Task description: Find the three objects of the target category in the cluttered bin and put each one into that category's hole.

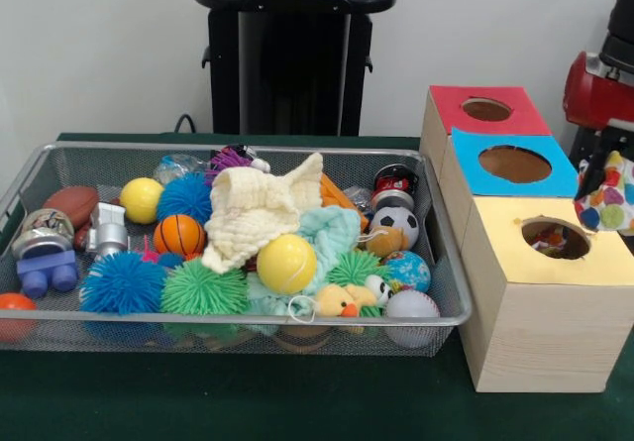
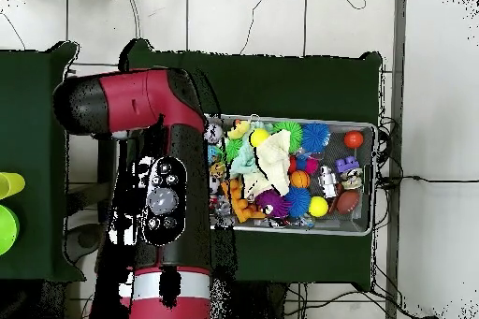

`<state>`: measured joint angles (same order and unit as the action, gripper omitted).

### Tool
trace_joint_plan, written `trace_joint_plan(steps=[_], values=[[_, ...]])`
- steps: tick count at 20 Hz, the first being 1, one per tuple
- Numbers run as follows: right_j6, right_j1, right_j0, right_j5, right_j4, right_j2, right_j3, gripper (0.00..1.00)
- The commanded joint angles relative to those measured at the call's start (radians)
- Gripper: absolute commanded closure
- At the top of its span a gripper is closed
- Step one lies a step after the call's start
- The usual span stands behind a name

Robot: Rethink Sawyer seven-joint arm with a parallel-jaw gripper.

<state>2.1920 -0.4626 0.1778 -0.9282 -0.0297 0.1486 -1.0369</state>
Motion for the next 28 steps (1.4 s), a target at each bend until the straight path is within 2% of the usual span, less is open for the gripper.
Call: trace_joint_plan(steps=[1, 8, 14, 19, 22, 28], values=[[-0.105, -0.002, -0.028, 0.009, -0.052, -0.095, -0.130, 1.00], [-0.115, 0.002, -0.035, -0.009, -0.054, -0.105, -0.122, 1.00], [-0.107, 0.002, -0.025, -0.022, -0.062, -0.096, -0.145, 1.00], [-0.121, 0.009, -0.012, -0.057, -0.116, -0.051, -0.150, 1.00], [-0.130, -0.003, -0.017, -0.056, -0.140, -0.045, -0.183, 1.00], [-0.127, -0.028, -0.037, 0.019, -0.178, -0.061, -0.269, 1.00]])
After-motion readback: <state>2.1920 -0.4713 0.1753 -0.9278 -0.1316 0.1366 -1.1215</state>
